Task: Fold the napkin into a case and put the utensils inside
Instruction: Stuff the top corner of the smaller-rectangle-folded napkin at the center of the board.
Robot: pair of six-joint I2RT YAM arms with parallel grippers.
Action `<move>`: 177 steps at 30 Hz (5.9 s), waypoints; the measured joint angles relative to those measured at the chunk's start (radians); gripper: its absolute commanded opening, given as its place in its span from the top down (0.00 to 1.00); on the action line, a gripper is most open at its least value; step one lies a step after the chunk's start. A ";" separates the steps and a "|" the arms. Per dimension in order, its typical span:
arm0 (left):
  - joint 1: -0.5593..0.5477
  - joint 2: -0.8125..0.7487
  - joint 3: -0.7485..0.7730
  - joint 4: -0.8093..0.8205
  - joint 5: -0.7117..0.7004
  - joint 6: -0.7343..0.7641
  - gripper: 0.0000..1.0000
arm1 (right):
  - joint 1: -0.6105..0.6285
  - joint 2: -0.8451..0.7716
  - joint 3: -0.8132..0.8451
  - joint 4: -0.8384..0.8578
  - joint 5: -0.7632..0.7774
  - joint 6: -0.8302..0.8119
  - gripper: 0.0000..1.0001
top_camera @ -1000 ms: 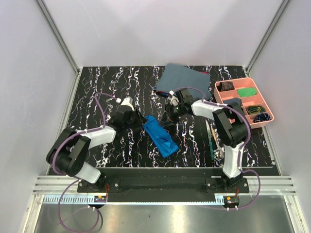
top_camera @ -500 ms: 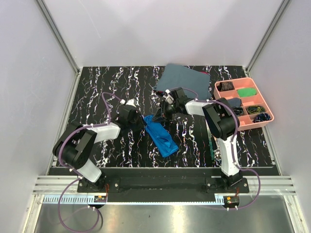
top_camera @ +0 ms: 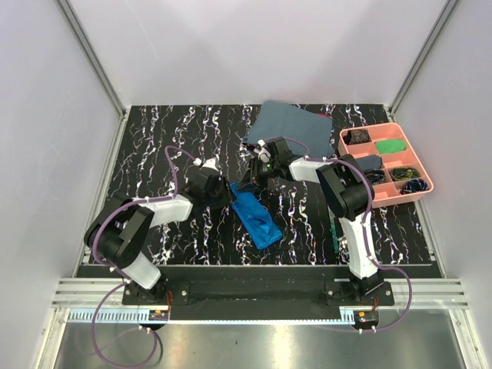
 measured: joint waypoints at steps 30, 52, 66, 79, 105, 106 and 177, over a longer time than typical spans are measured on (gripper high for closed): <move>-0.012 0.004 0.077 -0.097 -0.058 0.037 0.67 | 0.008 0.032 0.002 0.000 0.000 0.008 0.73; -0.018 0.093 0.200 -0.168 -0.066 0.076 0.86 | 0.006 0.011 -0.030 -0.003 -0.011 0.000 0.92; -0.046 0.117 0.275 -0.282 -0.092 0.097 0.64 | -0.002 -0.021 -0.091 0.031 -0.018 0.000 0.95; -0.072 0.086 0.273 -0.263 -0.084 0.101 0.71 | -0.002 -0.077 -0.117 -0.007 0.011 -0.056 1.00; -0.079 0.102 0.238 -0.217 -0.061 0.117 1.00 | -0.004 -0.077 -0.132 -0.024 0.019 -0.072 1.00; -0.079 0.080 0.224 -0.209 -0.063 0.114 1.00 | -0.004 -0.077 -0.137 -0.024 0.019 -0.072 1.00; -0.079 0.041 0.079 0.020 -0.025 -0.058 1.00 | -0.065 -0.047 -0.071 -0.166 -0.023 -0.177 1.00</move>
